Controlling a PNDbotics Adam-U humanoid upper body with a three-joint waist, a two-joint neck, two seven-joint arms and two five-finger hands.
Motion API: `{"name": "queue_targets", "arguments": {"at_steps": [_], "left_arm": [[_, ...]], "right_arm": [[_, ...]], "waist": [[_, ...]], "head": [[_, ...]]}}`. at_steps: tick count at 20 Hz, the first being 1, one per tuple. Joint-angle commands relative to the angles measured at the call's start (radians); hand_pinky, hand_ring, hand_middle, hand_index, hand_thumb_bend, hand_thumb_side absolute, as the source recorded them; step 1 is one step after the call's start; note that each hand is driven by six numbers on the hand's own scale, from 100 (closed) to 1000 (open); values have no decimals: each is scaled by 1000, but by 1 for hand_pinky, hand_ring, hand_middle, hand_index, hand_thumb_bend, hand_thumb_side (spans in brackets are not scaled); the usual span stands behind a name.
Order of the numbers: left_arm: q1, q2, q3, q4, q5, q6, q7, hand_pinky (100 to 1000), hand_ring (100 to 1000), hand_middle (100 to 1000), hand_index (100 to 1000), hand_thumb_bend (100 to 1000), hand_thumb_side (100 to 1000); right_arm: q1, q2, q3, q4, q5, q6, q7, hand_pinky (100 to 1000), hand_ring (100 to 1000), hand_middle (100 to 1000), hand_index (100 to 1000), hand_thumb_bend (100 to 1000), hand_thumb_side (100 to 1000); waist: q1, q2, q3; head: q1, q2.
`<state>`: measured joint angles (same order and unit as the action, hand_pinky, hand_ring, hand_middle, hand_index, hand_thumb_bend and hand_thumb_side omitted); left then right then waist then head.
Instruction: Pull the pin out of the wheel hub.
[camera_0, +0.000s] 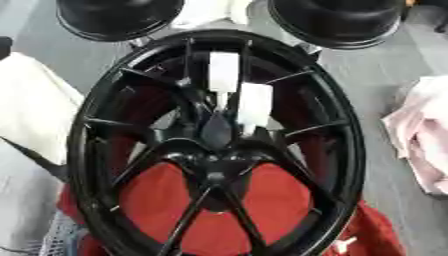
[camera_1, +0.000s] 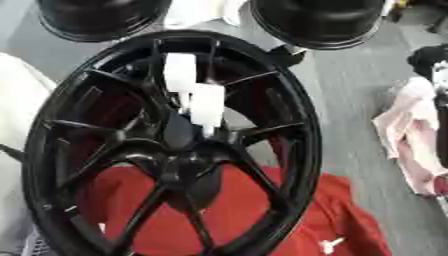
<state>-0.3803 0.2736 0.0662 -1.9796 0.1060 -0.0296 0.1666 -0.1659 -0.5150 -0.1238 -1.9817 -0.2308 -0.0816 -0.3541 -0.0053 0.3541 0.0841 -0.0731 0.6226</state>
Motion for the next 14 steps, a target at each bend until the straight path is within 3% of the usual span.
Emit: {"name": "queue_targets", "arguments": {"at_steps": [1, 14], "left_arm": [[-7, 13, 9, -20, -2, -1, 1, 825, 712, 644, 867, 100, 786], [-3, 14, 9, -20, -2, 1, 2, 824, 712, 643, 867, 100, 789]], "right_arm": [[-2, -17, -10, -18, 0, 0, 0, 848, 730, 633, 632, 100, 578], [-1, -22, -10, -18, 5, 3, -2, 848, 731, 634, 633, 100, 579]], "waist": [[1, -22, -1], [1, -19, -3]], "head": [[-5, 4], [-36, 55]]}}
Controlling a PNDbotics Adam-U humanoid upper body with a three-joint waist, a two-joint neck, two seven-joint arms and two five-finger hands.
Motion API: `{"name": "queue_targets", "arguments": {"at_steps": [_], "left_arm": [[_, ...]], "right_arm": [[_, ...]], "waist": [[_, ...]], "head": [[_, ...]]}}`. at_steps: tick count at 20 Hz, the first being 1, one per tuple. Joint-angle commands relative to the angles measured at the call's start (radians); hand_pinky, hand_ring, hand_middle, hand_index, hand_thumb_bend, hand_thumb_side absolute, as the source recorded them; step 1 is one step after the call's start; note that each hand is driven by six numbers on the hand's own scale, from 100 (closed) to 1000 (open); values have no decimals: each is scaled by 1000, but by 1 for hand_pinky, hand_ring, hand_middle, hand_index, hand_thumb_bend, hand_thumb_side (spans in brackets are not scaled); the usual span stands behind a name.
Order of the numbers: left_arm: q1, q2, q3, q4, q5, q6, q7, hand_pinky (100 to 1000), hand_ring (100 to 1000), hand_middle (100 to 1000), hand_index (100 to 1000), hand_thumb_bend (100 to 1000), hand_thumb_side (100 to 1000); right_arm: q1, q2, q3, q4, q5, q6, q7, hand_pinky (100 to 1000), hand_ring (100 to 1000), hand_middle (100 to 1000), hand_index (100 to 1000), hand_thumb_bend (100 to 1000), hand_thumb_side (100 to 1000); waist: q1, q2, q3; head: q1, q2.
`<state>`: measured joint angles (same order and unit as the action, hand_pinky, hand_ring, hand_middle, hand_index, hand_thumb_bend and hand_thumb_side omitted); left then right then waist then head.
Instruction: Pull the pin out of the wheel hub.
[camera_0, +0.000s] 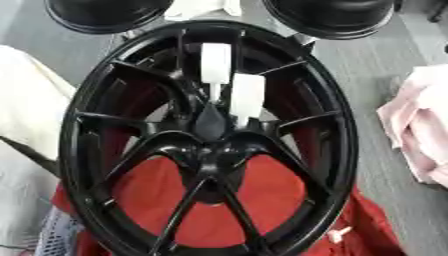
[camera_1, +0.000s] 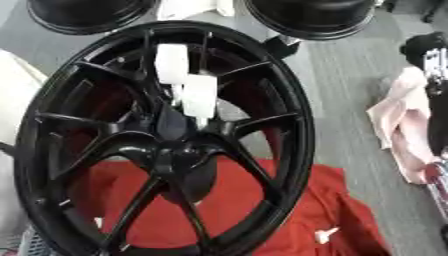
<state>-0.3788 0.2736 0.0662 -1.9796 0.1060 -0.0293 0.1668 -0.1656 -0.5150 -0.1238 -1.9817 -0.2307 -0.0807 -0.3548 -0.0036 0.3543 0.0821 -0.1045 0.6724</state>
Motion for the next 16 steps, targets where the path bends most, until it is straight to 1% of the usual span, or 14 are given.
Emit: {"name": "queue_targets", "arguments": {"at_steps": [1, 9, 11, 13, 16], "left_arm": [[-5, 14, 9, -20, -2, 0, 2, 824, 712, 643, 867, 100, 789], [-5, 19, 8, -20, -2, 1, 1, 825, 712, 643, 867, 100, 791], [-5, 20, 8, -20, -1, 3, 1, 825, 712, 643, 867, 100, 791], [-4, 23, 7, -20, -1, 3, 1, 825, 713, 643, 867, 100, 791], [-5, 27, 5, -20, -2, 4, -1, 825, 713, 644, 867, 100, 790]], "right_arm": [[-1, -23, -10, -18, 5, 3, -1, 848, 731, 634, 634, 100, 580], [2, -43, -7, -18, 13, 6, 2, 848, 733, 636, 636, 100, 577], [3, -56, -3, -18, 17, 7, 4, 848, 735, 638, 639, 100, 569], [5, -87, 2, -18, 28, 9, 11, 848, 737, 640, 641, 100, 549], [4, -159, 13, -18, 54, 12, 31, 847, 741, 644, 648, 100, 505]], "waist": [[-1, -18, -1], [0, -14, -3], [-1, -13, -3], [-3, -12, -4], [-7, -14, -5]], "head": [[-5, 5], [-2, -3], [0, -4], [1, -3], [2, -2]]}}
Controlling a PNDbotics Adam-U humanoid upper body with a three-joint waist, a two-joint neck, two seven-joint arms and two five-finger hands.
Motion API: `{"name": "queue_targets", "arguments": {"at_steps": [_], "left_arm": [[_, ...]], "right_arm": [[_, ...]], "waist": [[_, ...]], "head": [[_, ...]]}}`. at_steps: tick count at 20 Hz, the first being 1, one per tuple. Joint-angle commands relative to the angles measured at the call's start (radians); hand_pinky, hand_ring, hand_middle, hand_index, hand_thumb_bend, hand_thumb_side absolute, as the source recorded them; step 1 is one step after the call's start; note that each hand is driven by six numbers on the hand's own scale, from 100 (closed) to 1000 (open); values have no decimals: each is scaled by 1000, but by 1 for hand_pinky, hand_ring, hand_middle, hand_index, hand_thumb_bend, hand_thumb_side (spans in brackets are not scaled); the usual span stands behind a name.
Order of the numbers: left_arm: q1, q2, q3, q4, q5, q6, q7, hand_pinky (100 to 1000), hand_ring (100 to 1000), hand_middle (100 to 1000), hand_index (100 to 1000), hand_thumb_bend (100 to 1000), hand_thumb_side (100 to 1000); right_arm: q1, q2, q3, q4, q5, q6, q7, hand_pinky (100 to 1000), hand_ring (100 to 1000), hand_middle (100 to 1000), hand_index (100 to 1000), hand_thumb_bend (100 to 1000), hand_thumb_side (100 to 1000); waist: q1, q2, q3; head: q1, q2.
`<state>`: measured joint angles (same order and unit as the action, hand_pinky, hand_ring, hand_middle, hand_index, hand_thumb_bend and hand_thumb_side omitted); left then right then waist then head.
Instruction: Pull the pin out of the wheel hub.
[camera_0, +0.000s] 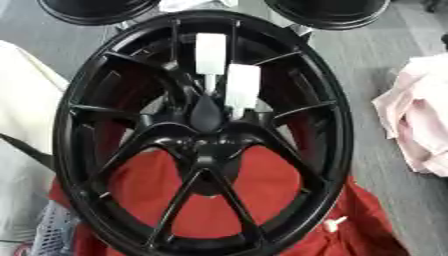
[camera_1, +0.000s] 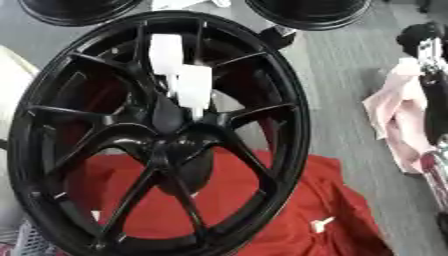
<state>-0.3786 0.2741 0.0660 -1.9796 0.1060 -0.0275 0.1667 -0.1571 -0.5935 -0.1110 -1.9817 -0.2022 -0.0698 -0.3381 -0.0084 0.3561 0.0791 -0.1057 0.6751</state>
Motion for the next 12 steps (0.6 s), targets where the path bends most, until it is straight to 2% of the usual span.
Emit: {"name": "queue_targets", "arguments": {"at_steps": [1, 12], "left_arm": [[-5, 27, 5, -20, -2, 2, -2, 825, 713, 644, 867, 100, 790], [-5, 38, 2, -20, -9, 5, -4, 825, 714, 644, 867, 100, 787]], "right_arm": [[-7, -109, 2, -18, 34, 1, 20, 847, 742, 645, 650, 100, 492], [-49, -433, -1, -18, 133, 11, 114, 853, 769, 675, 694, 100, 319]], "waist": [[-3, -17, -2], [-12, -24, -2]], "head": [[3, -5], [13, -12]]}}
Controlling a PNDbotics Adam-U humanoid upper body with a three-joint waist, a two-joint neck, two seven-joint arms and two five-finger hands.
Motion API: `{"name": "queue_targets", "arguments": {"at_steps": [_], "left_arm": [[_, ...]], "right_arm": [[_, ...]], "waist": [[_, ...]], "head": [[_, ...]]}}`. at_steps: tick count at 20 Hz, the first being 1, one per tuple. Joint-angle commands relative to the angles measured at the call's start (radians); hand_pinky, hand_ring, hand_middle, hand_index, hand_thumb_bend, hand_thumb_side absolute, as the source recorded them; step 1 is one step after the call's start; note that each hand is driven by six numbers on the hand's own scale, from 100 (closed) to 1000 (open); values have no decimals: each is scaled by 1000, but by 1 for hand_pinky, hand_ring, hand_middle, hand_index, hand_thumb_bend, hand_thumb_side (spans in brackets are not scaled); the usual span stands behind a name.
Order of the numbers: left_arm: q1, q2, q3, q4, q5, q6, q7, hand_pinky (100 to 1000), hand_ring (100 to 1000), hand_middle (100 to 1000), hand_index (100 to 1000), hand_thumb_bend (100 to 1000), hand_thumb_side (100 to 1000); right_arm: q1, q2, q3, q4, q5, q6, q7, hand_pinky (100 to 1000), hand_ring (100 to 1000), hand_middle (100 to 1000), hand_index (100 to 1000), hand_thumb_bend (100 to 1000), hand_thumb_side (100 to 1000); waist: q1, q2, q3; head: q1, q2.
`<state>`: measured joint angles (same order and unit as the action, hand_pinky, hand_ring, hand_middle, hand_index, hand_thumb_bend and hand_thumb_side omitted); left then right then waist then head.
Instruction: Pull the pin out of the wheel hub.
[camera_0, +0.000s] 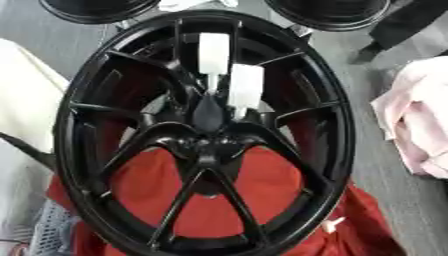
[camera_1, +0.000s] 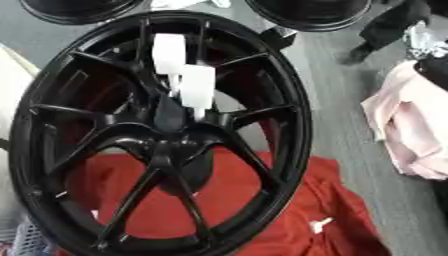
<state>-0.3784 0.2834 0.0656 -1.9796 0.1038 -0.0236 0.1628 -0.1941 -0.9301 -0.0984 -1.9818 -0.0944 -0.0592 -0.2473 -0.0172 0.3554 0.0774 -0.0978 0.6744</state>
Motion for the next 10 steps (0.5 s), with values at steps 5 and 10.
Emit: {"name": "queue_targets", "arguments": {"at_steps": [5, 10], "left_arm": [[-6, 34, 0, -20, -8, 3, -3, 825, 714, 644, 867, 100, 787], [-6, 38, -4, -20, -8, 4, -6, 825, 714, 644, 866, 100, 788]], "right_arm": [[-43, -227, 4, -18, 61, 7, 126, 850, 777, 687, 715, 100, 296], [-92, -333, 43, -18, 109, 27, 279, 847, 788, 700, 738, 100, 294]], "waist": [[-7, -26, 0], [-12, -27, 4]], "head": [[5, -12], [2, -12]]}}
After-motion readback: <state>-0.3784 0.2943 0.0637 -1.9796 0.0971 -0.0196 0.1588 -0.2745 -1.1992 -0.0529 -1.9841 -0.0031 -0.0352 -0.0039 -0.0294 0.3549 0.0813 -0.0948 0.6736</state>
